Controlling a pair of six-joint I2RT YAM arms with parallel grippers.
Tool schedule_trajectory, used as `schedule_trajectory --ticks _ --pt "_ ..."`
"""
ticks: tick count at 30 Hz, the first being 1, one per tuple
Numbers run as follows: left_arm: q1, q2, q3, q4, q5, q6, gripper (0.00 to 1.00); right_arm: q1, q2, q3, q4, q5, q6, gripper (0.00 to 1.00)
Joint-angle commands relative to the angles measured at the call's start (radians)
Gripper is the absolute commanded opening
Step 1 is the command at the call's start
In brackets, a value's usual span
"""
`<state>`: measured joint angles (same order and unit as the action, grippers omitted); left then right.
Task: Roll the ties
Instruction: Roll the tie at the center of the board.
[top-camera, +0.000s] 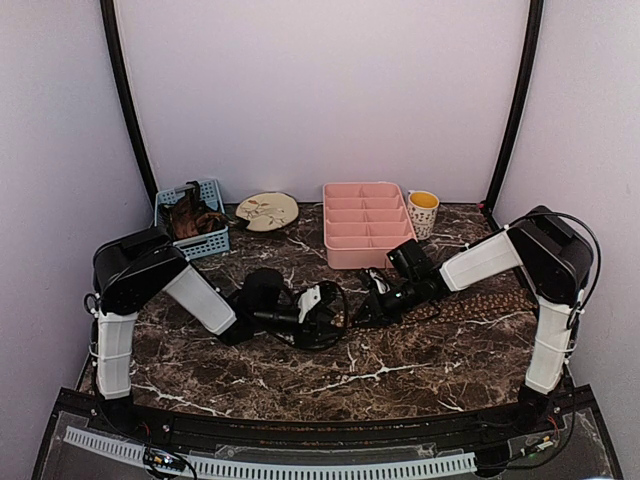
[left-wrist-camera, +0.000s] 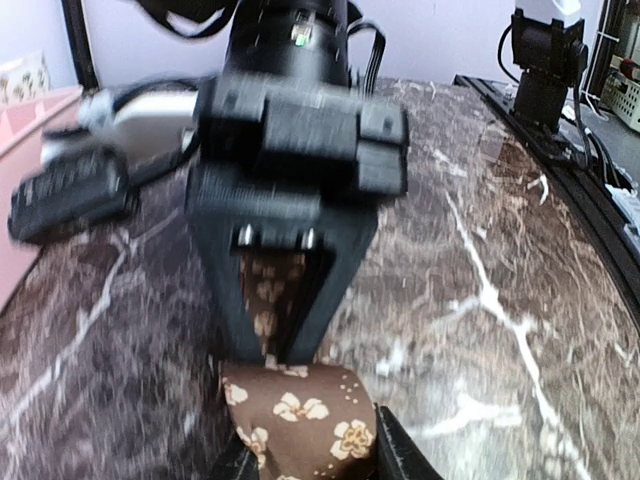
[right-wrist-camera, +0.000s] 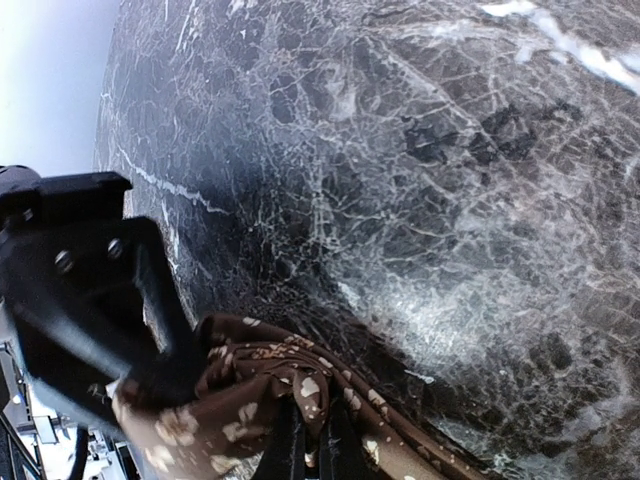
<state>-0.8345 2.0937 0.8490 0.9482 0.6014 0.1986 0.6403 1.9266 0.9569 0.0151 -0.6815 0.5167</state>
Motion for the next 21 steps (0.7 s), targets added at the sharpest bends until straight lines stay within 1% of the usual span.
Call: schedule_trajectory --ticks 1,6,9,11,16,18,21 --pt "-0.018 0.023 0.059 0.045 -0.022 -0.024 0.33 -0.010 0.025 -0.035 -0.069 0.062 -0.014 0.00" --pt "-0.018 0.083 0.128 -0.013 -0.009 -0.012 0.40 -0.009 0.025 -0.040 -0.057 0.051 -0.012 0.00" --pt "-0.018 0.114 0.152 -0.058 -0.011 0.009 0.41 -0.010 0.025 -0.040 -0.053 0.046 -0.012 0.00" --pt "-0.018 0.124 0.155 -0.086 -0.013 0.020 0.39 -0.009 0.024 -0.043 -0.048 0.042 -0.011 0.00" --pt "-0.018 0.124 0.137 -0.147 -0.011 0.045 0.30 -0.010 0.004 -0.049 -0.033 0.024 -0.009 0.00" --pt "-0.018 0.122 0.132 -0.176 -0.011 0.055 0.27 -0.014 -0.018 -0.048 -0.043 0.023 -0.017 0.03" --pt "-0.018 0.112 0.116 -0.201 -0.018 0.073 0.24 -0.037 -0.072 -0.061 -0.038 0.006 -0.015 0.17"
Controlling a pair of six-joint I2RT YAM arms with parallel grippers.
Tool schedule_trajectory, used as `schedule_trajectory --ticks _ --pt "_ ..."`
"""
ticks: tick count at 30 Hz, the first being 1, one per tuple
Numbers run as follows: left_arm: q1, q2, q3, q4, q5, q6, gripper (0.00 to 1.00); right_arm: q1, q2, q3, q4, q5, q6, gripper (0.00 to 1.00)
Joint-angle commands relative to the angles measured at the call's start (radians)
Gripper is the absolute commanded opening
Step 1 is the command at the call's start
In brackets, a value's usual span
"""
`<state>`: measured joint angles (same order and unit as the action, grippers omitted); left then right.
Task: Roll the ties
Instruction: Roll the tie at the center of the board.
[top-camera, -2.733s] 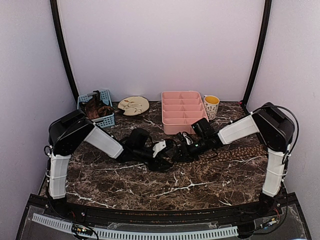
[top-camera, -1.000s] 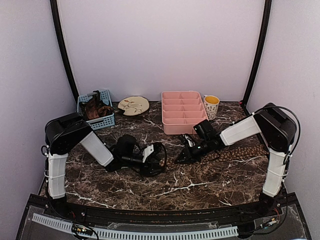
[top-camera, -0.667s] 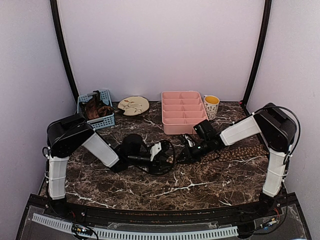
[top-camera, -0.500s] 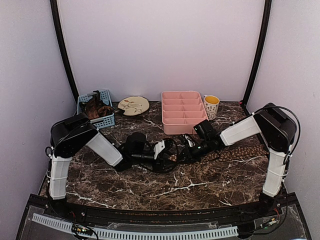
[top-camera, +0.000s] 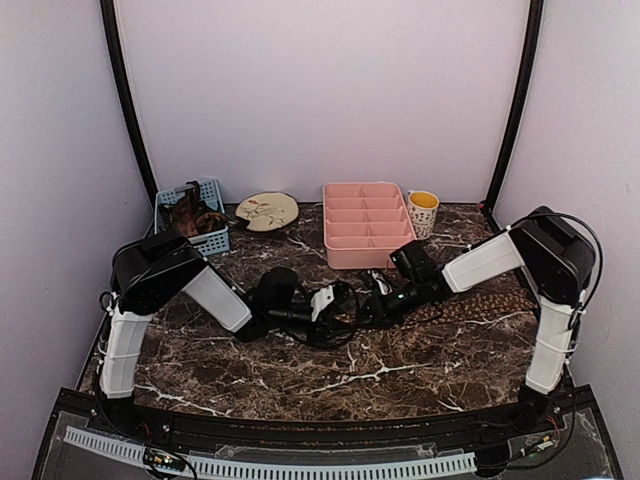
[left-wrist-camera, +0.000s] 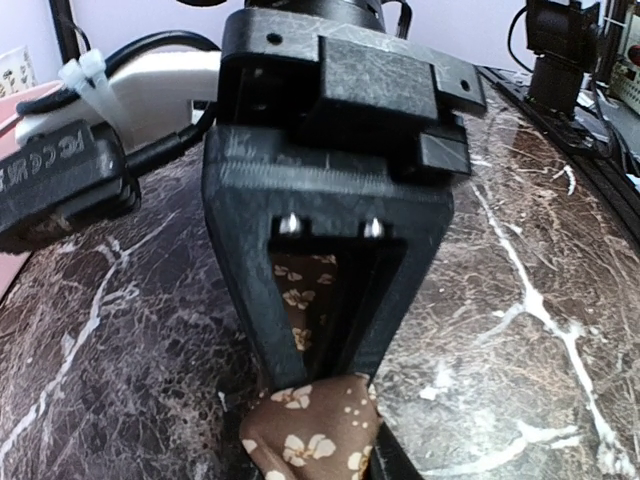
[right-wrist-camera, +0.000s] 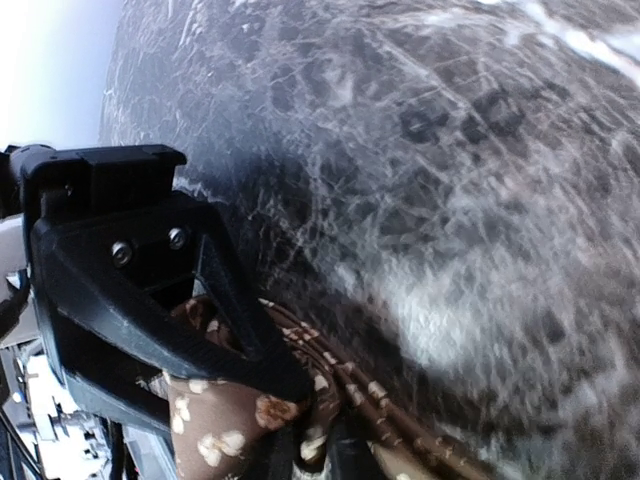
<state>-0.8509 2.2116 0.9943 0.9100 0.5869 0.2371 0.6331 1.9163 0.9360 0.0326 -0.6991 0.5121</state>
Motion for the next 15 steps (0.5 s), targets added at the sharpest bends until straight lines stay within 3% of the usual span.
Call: schedule_trajectory --ticks 1,6,15 --pt "-0.002 -0.010 -0.029 -0.181 -0.006 0.047 0.24 -0.039 -0.082 -0.044 -0.053 0.017 -0.005 0.24" --pt "-0.004 -0.028 -0.027 -0.247 -0.029 0.094 0.24 -0.064 -0.142 -0.042 -0.019 -0.053 0.047 0.44" --pt "-0.004 -0.030 -0.020 -0.271 -0.040 0.091 0.28 -0.005 -0.062 0.056 -0.099 -0.064 0.034 0.44"
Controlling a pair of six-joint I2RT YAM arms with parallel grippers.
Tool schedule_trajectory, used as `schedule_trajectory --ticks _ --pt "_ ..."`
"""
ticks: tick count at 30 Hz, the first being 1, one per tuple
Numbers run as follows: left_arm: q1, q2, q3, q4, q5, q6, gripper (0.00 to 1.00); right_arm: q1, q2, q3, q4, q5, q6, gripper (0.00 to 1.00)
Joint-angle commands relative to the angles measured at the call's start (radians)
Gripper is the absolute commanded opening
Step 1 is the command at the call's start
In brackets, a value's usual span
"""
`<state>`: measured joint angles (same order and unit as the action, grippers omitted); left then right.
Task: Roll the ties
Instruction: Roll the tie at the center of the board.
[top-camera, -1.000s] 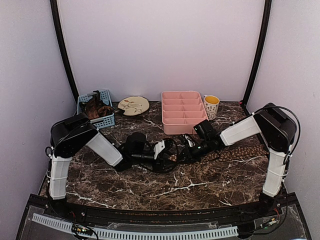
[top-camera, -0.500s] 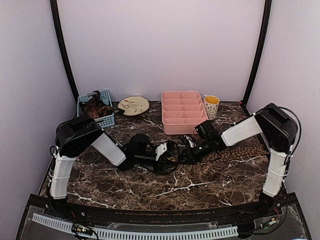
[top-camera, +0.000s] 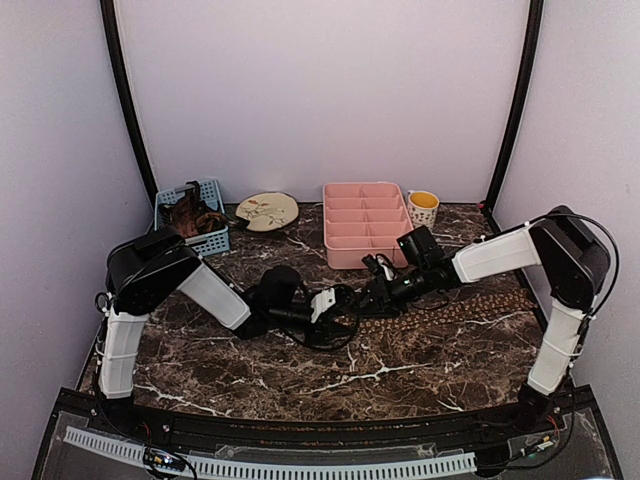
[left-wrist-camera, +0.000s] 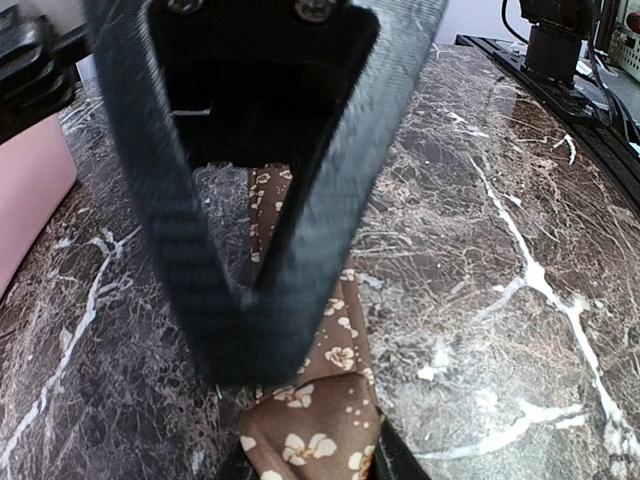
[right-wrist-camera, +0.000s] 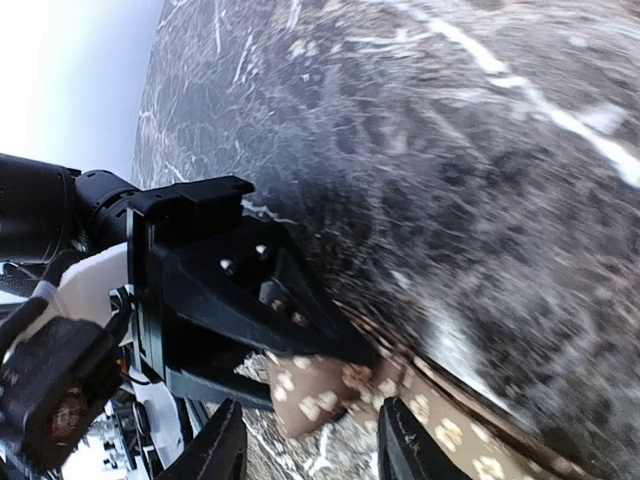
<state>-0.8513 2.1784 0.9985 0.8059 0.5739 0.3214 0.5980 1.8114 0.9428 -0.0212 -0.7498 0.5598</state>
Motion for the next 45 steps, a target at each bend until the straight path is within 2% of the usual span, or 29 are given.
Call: schedule_trajectory --ticks 1,4,8,12,14,18,22,27,29,33,35,37,40,42,43,45 --pt "-0.003 0.004 -0.024 -0.165 -0.026 0.006 0.28 0.036 0.052 0.059 -0.058 -0.012 -0.020 0.43" --pt "-0.003 0.004 -0.023 -0.166 -0.024 0.008 0.28 0.052 0.073 0.077 -0.086 0.002 -0.039 0.39" --pt "-0.003 0.004 -0.019 -0.169 -0.020 0.009 0.28 0.056 0.084 0.095 -0.120 0.025 -0.061 0.28" --pt "-0.003 0.003 -0.012 -0.181 -0.022 0.013 0.28 0.056 0.081 0.093 -0.132 0.041 -0.067 0.01" --pt "-0.002 -0.006 -0.010 -0.180 -0.020 0.007 0.33 0.053 0.075 0.084 -0.129 0.049 -0.068 0.00" --pt "0.001 -0.063 -0.008 -0.189 0.004 -0.004 0.55 0.042 0.075 0.043 -0.095 0.047 -0.056 0.00" --pt "0.001 -0.120 -0.019 -0.174 0.021 -0.012 0.68 0.027 0.077 0.005 -0.056 0.045 -0.038 0.00" --pt "-0.002 -0.128 -0.040 -0.132 -0.002 -0.029 0.79 0.017 0.076 -0.019 -0.032 0.046 -0.028 0.00" --pt "-0.007 -0.111 -0.030 -0.132 -0.009 -0.030 0.80 0.013 0.074 -0.026 -0.026 0.048 -0.023 0.00" --pt "-0.023 -0.063 0.006 -0.108 -0.020 -0.030 0.79 0.010 0.074 -0.029 -0.020 0.050 -0.015 0.00" --pt "-0.025 -0.035 0.042 -0.123 -0.021 -0.026 0.75 0.009 0.075 -0.030 -0.019 0.051 -0.012 0.00" --pt "-0.025 -0.014 0.073 -0.144 -0.015 -0.013 0.67 0.008 0.073 -0.033 -0.019 0.052 -0.011 0.00" --pt "-0.025 0.009 0.107 -0.175 0.000 0.000 0.49 0.006 0.066 -0.036 -0.020 0.051 -0.011 0.00" --pt "-0.025 0.013 0.102 -0.188 0.012 0.006 0.41 0.005 0.057 -0.037 -0.019 0.047 -0.014 0.00" --pt "-0.025 0.012 0.095 -0.194 0.014 0.009 0.38 0.005 0.050 -0.038 -0.019 0.046 -0.014 0.02" --pt "-0.023 0.011 0.077 -0.204 0.023 0.010 0.34 0.004 0.031 -0.036 -0.017 0.038 -0.022 0.12"
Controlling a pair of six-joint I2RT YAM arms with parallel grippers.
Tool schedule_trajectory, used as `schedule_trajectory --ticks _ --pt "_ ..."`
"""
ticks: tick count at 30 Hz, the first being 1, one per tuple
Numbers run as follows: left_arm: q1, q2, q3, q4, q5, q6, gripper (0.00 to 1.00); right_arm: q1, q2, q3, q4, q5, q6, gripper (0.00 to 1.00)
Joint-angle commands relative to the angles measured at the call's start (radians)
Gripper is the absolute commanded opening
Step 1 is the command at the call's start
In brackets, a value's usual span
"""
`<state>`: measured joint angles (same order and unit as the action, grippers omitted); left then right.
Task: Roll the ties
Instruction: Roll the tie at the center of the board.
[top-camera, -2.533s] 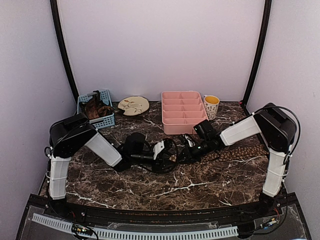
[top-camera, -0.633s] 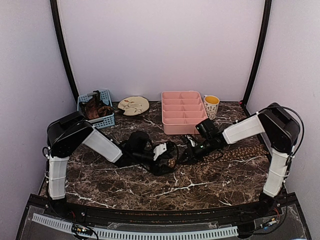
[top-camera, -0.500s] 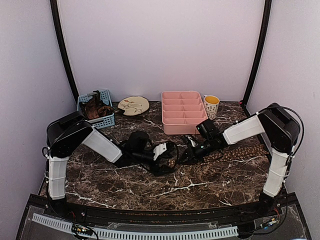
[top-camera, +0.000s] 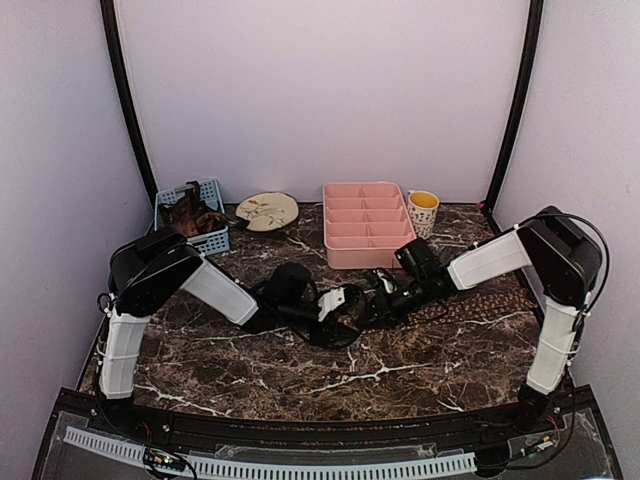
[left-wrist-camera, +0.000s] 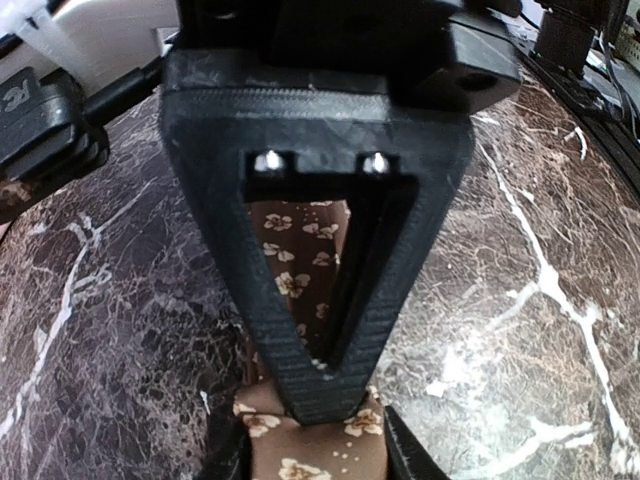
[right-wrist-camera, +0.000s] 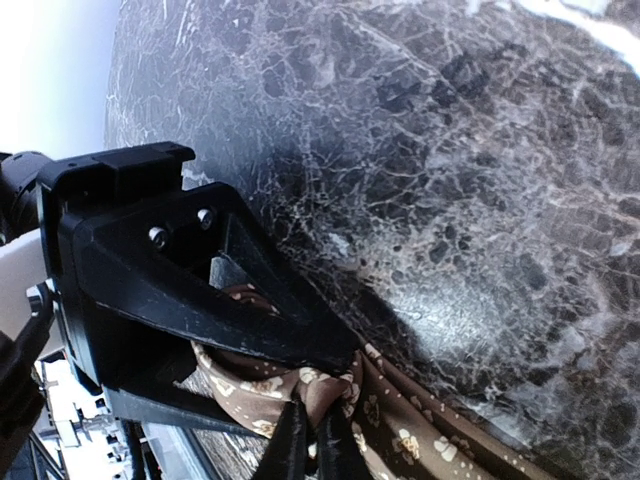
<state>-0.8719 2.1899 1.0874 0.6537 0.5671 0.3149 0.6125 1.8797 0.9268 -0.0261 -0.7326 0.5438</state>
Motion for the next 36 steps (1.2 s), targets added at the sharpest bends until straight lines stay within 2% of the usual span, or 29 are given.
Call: schedule_trajectory --ticks 1,2,4,14,15,18,19,22,25,26,28,30,32,36 --pt "-0.003 -0.003 -0.020 -0.055 0.036 0.017 0.32 -0.010 -0.047 -0.022 -0.007 0.018 -0.007 0.21" --pt "-0.003 -0.005 -0.028 -0.057 0.040 0.017 0.31 -0.012 -0.054 -0.020 -0.005 0.014 -0.009 0.28" --pt "-0.003 -0.006 -0.042 -0.056 0.045 0.014 0.30 -0.012 -0.064 -0.010 -0.003 0.007 -0.014 0.33" --pt "0.001 -0.001 -0.044 -0.054 0.053 0.007 0.30 -0.002 -0.021 0.040 -0.007 -0.059 -0.022 0.31" --pt "0.004 -0.001 -0.045 -0.054 0.056 0.004 0.29 -0.001 -0.018 0.043 -0.019 -0.060 -0.029 0.30" --pt "0.013 -0.009 -0.049 -0.061 0.064 -0.005 0.29 0.005 -0.012 0.047 -0.038 -0.058 -0.047 0.08" --pt "0.019 -0.017 -0.058 -0.057 0.067 -0.009 0.29 0.005 -0.013 0.047 -0.041 -0.056 -0.051 0.05" --pt "0.033 -0.042 -0.090 -0.051 0.076 -0.011 0.28 0.014 -0.006 0.054 -0.043 -0.058 -0.053 0.00" --pt "0.043 -0.063 -0.112 -0.074 0.076 0.006 0.27 0.031 0.001 0.064 -0.019 -0.067 -0.039 0.00" --pt "0.046 -0.069 -0.123 -0.079 0.077 0.013 0.27 0.036 0.005 0.069 -0.012 -0.069 -0.031 0.01" --pt "0.049 -0.081 -0.140 -0.081 0.080 0.024 0.26 0.044 0.010 0.066 0.021 -0.084 -0.007 0.22" --pt "0.050 -0.089 -0.150 -0.090 0.083 0.038 0.26 0.044 0.011 0.056 0.066 -0.100 0.028 0.33" --pt "0.050 -0.092 -0.156 -0.096 0.086 0.049 0.26 0.046 0.021 0.054 0.105 -0.110 0.056 0.37" --pt "0.050 -0.093 -0.157 -0.095 0.086 0.054 0.26 0.061 0.049 0.093 0.108 -0.122 0.063 0.37"
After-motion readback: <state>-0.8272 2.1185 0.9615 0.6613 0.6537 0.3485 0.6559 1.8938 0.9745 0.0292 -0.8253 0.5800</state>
